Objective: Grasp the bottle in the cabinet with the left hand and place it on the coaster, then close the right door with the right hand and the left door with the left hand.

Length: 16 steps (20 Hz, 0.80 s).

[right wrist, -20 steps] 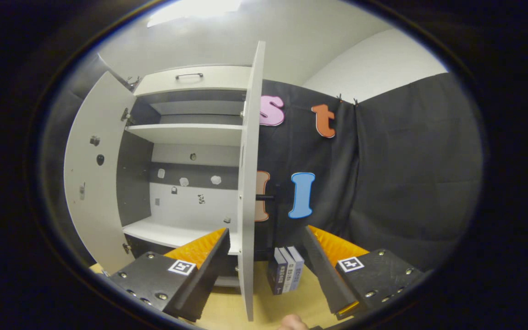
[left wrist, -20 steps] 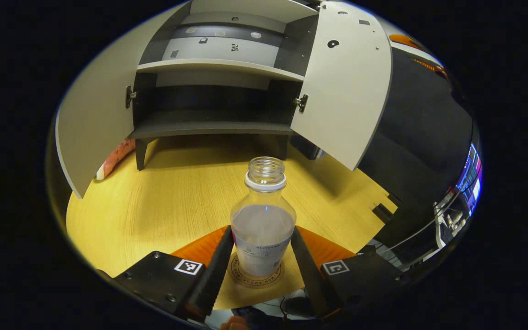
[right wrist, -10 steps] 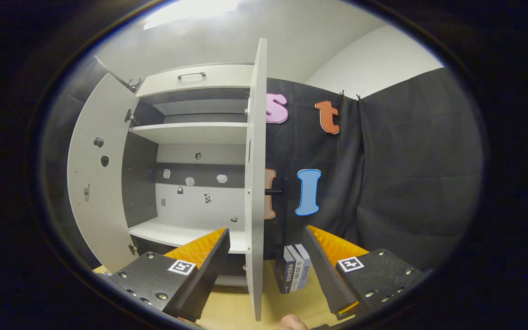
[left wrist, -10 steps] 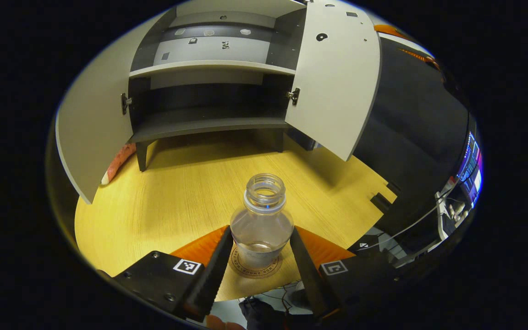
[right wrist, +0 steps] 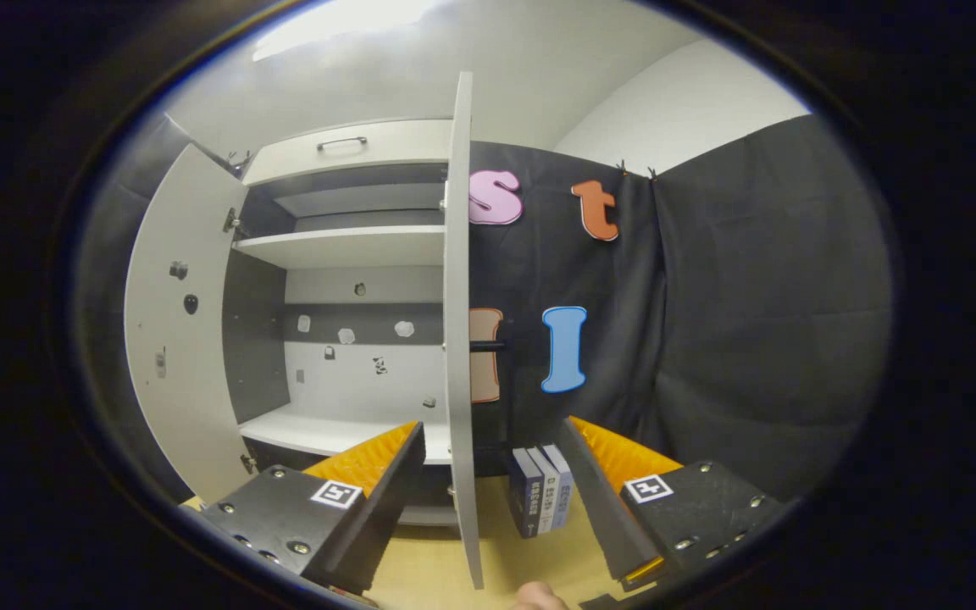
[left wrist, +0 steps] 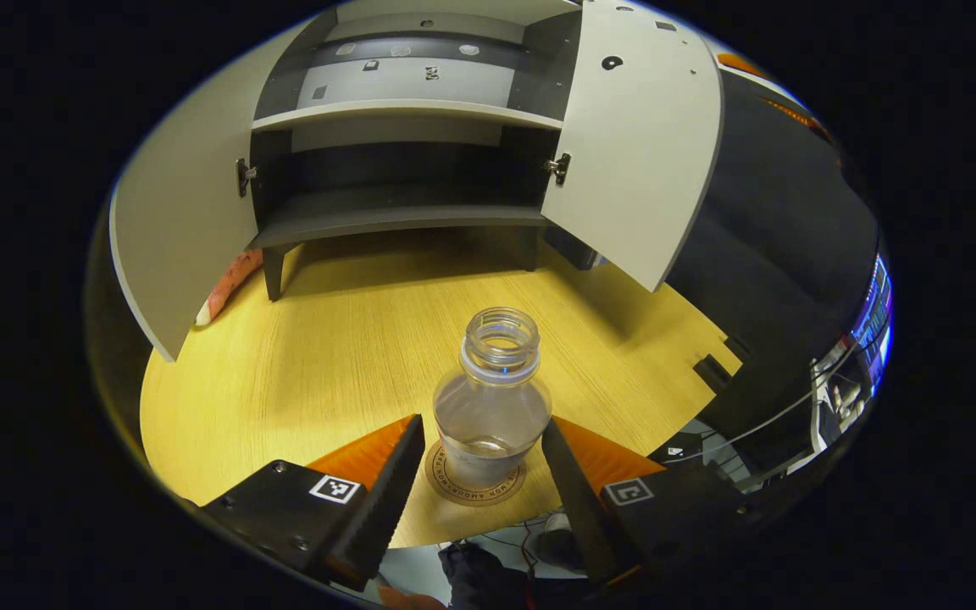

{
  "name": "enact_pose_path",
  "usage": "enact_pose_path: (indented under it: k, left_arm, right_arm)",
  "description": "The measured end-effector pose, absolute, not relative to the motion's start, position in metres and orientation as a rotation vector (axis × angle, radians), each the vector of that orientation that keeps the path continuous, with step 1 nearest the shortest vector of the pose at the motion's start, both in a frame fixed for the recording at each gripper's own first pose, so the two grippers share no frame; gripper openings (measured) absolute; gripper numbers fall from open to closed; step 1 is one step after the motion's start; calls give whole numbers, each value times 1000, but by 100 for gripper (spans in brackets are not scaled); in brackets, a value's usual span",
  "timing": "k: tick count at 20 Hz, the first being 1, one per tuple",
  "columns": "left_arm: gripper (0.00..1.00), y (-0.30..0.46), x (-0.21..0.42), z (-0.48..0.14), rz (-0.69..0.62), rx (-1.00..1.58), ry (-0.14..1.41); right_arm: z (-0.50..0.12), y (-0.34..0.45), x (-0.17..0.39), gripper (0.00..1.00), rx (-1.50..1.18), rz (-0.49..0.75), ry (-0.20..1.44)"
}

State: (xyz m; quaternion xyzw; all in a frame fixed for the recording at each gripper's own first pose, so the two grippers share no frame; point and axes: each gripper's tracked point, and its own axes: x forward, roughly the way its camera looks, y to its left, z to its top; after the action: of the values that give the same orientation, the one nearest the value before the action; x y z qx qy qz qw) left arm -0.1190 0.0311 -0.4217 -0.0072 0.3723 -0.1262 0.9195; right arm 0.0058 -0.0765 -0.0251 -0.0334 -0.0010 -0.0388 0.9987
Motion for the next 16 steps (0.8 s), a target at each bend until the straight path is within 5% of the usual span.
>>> enact_pose_path:
  k: [16]
  left_arm:
    - [89,29,-127,-399,-269,-98,768]
  right_arm:
    - [-23,-72,1,94,-62,-62,-6]
